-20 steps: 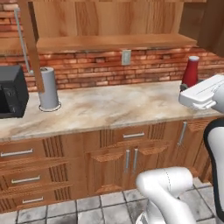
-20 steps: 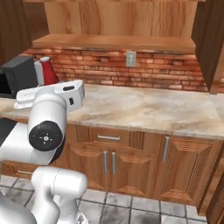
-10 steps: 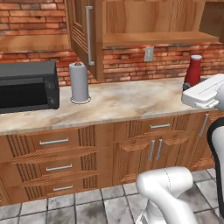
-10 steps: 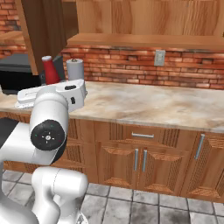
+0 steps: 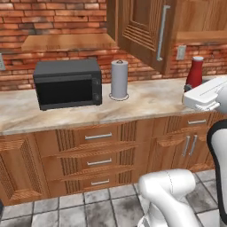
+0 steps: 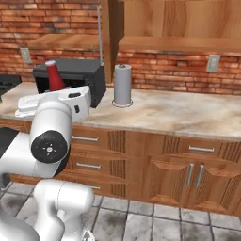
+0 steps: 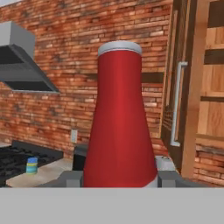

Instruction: Take 2 condiments from the cabinet and move them on the counter near the stove.Make sure the condiments are lined up with each other, next to each other.

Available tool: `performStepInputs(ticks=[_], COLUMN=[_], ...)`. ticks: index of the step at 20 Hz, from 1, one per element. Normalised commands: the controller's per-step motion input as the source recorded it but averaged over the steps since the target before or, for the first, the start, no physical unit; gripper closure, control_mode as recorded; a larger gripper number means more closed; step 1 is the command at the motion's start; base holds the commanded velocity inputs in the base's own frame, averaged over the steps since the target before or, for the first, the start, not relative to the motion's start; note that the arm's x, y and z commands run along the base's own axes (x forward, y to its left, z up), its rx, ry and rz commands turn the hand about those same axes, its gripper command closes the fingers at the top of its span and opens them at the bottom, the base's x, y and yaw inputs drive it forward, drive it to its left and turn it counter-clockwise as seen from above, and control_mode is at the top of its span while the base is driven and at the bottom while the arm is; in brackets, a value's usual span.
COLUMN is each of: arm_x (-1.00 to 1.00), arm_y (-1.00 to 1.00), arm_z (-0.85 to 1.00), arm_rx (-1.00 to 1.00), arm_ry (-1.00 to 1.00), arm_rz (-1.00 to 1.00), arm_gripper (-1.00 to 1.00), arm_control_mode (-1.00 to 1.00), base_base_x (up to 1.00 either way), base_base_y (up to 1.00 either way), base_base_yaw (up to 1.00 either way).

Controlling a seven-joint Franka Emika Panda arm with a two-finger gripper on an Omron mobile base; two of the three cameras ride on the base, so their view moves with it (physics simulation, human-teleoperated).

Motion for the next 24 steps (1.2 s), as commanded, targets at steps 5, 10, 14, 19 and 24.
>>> performStepInputs(ticks=[5, 10, 14, 19, 24], arm_x=[0.00, 0.00, 0.00, 0.00, 0.00], arm_y=[0.00, 0.00, 0.00, 0.00, 0.00], arm_z=[0.00, 0.00, 0.00, 0.00, 0.00], arm_rx=[0.00, 0.00, 0.00, 0.00, 0.00], arm_ry=[0.00, 0.00, 0.00, 0.00, 0.00], arm_rz=[0.00, 0.00, 0.00, 0.00, 0.00], arm_gripper=[1.00, 1.00, 1.00, 1.00, 1.00], arm_control_mode=[1.00, 1.00, 1.00, 1.00, 1.00], base_base_x=[0.00, 0.13, 0.11, 0.12, 0.18], base_base_y=[0.89, 0.86, 0.89, 0.88, 0.82], base_base_yaw=[0.00, 0.01, 0.00, 0.01, 0.00])
